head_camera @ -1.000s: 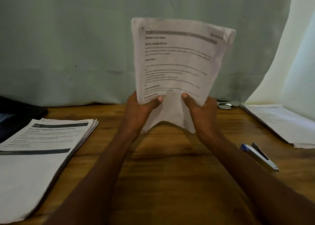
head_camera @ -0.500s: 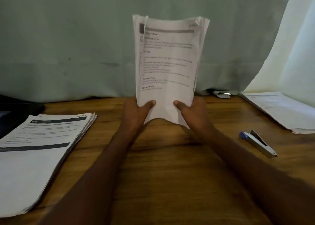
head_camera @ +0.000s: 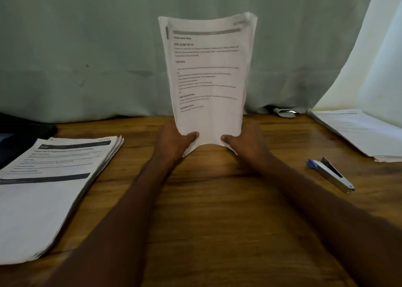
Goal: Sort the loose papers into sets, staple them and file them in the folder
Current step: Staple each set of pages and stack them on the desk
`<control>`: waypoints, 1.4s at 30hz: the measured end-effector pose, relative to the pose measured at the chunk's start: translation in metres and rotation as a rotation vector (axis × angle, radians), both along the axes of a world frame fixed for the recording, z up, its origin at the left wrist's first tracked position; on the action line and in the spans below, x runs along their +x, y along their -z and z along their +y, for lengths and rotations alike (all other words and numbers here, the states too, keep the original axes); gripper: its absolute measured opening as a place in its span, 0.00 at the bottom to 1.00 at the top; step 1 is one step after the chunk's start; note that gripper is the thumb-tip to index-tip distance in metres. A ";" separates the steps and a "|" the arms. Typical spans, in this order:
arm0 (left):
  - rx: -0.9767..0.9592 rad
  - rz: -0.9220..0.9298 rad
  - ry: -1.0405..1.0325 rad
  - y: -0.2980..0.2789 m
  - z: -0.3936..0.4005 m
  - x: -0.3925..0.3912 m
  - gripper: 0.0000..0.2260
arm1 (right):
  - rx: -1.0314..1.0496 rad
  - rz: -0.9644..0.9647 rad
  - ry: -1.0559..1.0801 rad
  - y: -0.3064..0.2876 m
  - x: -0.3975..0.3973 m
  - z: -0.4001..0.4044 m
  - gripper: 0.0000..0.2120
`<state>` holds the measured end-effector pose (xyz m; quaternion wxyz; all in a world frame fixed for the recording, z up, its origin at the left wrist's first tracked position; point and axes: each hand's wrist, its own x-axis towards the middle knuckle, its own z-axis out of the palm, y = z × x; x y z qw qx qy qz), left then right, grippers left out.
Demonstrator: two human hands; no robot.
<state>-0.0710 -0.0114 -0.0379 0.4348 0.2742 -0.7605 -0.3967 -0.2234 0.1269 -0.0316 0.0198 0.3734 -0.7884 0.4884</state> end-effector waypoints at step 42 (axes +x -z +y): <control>-0.225 -0.366 -0.164 0.015 0.008 -0.016 0.26 | 0.219 0.021 0.113 0.004 0.011 0.005 0.28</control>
